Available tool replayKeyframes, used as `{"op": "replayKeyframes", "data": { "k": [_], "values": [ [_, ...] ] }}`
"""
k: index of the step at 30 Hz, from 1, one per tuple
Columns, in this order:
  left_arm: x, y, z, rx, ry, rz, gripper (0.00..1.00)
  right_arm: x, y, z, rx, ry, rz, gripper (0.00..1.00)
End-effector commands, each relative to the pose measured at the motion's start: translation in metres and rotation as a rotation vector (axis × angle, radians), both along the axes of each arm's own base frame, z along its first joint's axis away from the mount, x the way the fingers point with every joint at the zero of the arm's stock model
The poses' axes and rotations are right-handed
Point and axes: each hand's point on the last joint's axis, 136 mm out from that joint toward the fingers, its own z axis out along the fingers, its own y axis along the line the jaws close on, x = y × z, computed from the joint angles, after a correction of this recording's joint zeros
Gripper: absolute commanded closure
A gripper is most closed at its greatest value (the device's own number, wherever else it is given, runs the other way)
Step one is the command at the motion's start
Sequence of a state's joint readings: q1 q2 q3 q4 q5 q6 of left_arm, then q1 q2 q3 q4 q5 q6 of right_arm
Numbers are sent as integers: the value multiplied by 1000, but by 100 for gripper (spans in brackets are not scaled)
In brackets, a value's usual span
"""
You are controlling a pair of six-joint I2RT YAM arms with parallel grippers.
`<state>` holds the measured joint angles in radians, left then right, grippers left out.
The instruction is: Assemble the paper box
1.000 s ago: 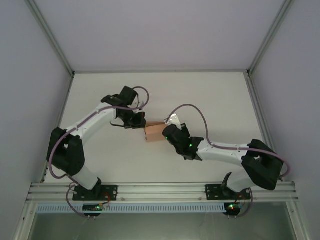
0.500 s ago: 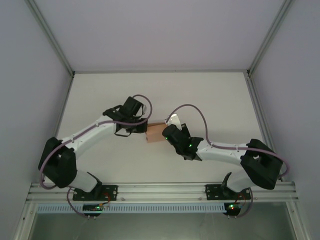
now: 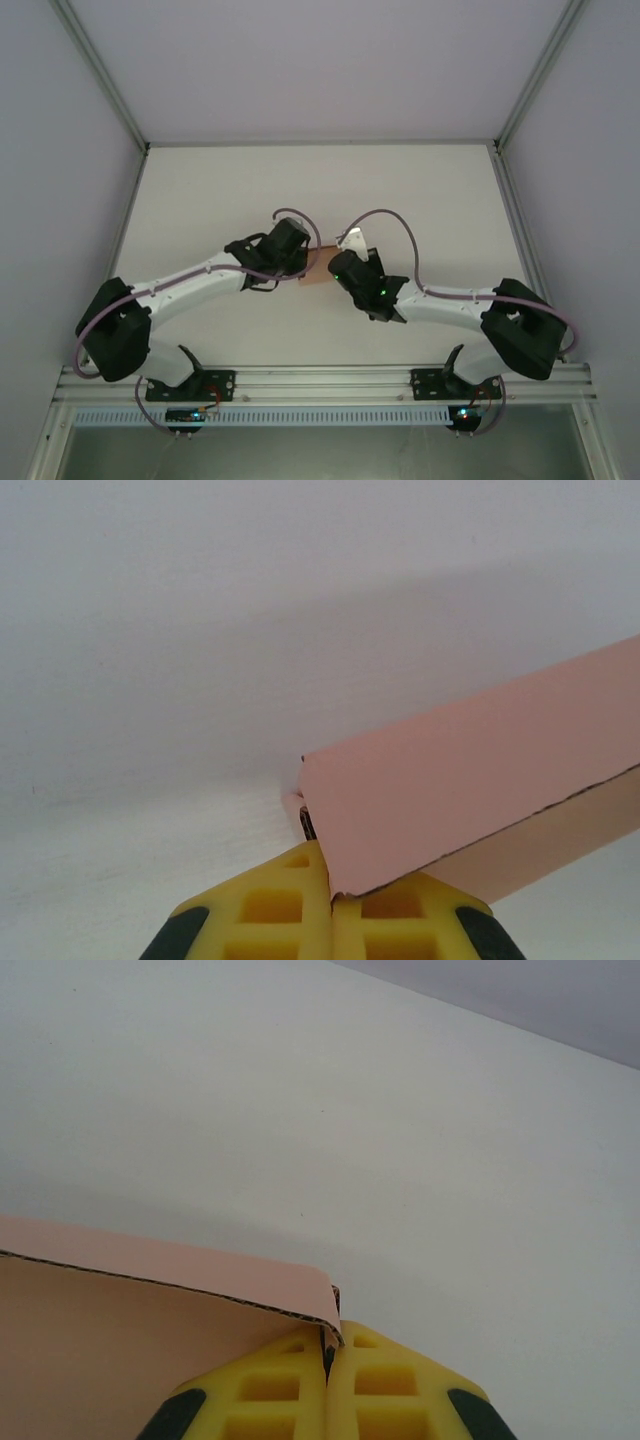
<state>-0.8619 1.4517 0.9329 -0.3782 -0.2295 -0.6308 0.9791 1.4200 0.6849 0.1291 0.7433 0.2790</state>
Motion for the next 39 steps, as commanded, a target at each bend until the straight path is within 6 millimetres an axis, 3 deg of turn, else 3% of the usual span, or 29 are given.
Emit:
{"op": "replayKeyframes", "data": {
  "k": [1, 8, 12, 16, 19, 25, 31, 36, 39],
  "values": [
    [-77, 33, -98, 183, 339, -76, 100, -27, 7, -42, -1, 194, 132, 97],
    [-69, 32, -82, 152, 242, -63, 100, -31, 12, -26, 151, 227, 209, 84],
    [-61, 31, -69, 134, 185, -46, 100, -31, 14, -7, 231, 238, 253, 62],
    [-55, 29, -58, 134, 136, -43, 100, -28, 15, 17, 301, 222, 289, 46],
    [-53, 25, -51, 141, 109, -57, 100, -26, 16, 36, 339, 203, 321, 27],
    [-49, 22, -45, 150, 91, -56, 100, -13, -4, 69, 411, 151, 264, 10],
    [-48, 20, -43, 152, 90, -61, 99, 4, -26, 75, 471, 176, 166, 13],
    [-46, 19, -39, 154, 79, -66, 94, 11, -29, 46, 481, 288, 125, 18],
    [-45, 17, -37, 149, 70, -79, 94, 9, -20, 25, 499, 361, 162, 22]
  ]
}}
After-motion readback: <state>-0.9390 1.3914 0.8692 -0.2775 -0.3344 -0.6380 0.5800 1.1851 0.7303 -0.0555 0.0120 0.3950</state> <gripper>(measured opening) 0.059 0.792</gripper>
